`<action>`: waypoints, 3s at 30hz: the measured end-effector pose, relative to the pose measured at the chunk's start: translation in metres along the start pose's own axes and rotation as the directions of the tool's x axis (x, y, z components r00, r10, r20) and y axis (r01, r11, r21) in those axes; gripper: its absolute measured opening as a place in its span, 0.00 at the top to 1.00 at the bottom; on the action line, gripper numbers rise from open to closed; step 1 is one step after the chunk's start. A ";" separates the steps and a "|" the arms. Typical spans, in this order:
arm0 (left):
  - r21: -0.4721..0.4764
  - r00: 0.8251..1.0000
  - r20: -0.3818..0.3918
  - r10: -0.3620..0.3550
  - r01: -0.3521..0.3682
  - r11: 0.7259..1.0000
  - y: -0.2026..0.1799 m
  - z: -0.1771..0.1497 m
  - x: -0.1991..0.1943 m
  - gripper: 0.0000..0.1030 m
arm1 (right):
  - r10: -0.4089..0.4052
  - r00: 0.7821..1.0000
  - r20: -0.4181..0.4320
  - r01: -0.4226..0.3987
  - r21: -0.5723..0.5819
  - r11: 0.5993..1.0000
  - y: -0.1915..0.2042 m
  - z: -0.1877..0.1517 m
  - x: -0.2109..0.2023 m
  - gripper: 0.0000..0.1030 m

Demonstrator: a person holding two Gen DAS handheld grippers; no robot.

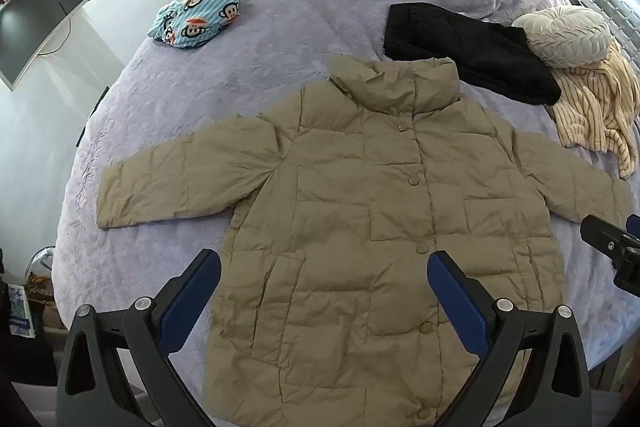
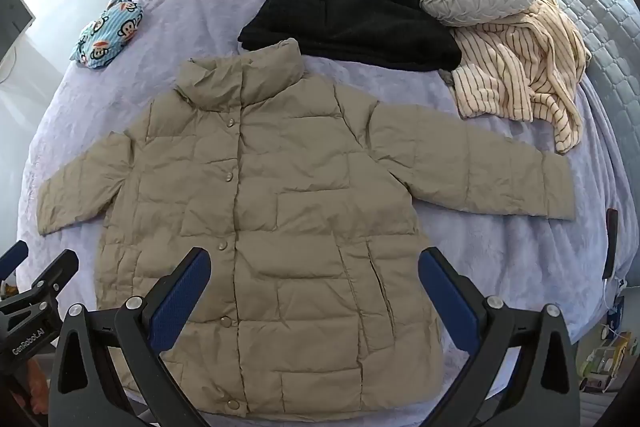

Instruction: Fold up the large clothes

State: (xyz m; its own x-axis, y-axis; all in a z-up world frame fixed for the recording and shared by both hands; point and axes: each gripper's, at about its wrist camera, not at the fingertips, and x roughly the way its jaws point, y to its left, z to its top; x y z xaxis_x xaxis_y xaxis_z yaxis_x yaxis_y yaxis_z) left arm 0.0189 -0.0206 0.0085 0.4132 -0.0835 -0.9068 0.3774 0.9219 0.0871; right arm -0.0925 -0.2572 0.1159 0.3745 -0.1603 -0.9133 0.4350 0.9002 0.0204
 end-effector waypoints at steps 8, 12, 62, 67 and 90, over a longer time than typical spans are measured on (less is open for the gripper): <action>-0.007 1.000 -0.005 0.007 -0.007 1.000 0.001 0.001 0.002 0.00 | -0.002 1.000 0.003 0.002 0.004 1.000 0.001 0.000 0.002 0.00; -0.007 1.000 -0.006 0.010 -0.010 1.000 0.001 0.001 0.002 0.00 | 0.002 1.000 0.011 -0.002 0.004 1.000 -0.001 0.001 0.003 0.00; -0.021 0.999 -0.027 0.023 -0.023 1.000 0.007 0.000 0.004 0.00 | -0.016 1.000 0.003 0.016 -0.009 1.000 0.005 0.001 0.009 0.00; -0.021 0.999 -0.027 0.023 -0.023 1.000 0.007 0.000 0.004 0.00 | -0.027 1.000 -0.003 0.027 -0.014 1.000 0.005 0.001 0.009 0.00; -0.020 0.999 -0.031 0.015 -0.015 1.000 0.003 -0.001 0.004 0.00 | -0.066 0.998 0.003 0.066 -0.028 0.997 0.007 0.000 0.010 0.00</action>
State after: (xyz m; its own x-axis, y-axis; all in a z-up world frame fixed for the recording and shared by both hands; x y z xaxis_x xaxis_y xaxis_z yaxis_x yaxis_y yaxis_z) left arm 0.0209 -0.0182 0.0044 0.3932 -0.0584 -0.9176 0.3545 0.9304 0.0926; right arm -0.0857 -0.2525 0.1066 0.3477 -0.2204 -0.9113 0.4356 0.8987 -0.0511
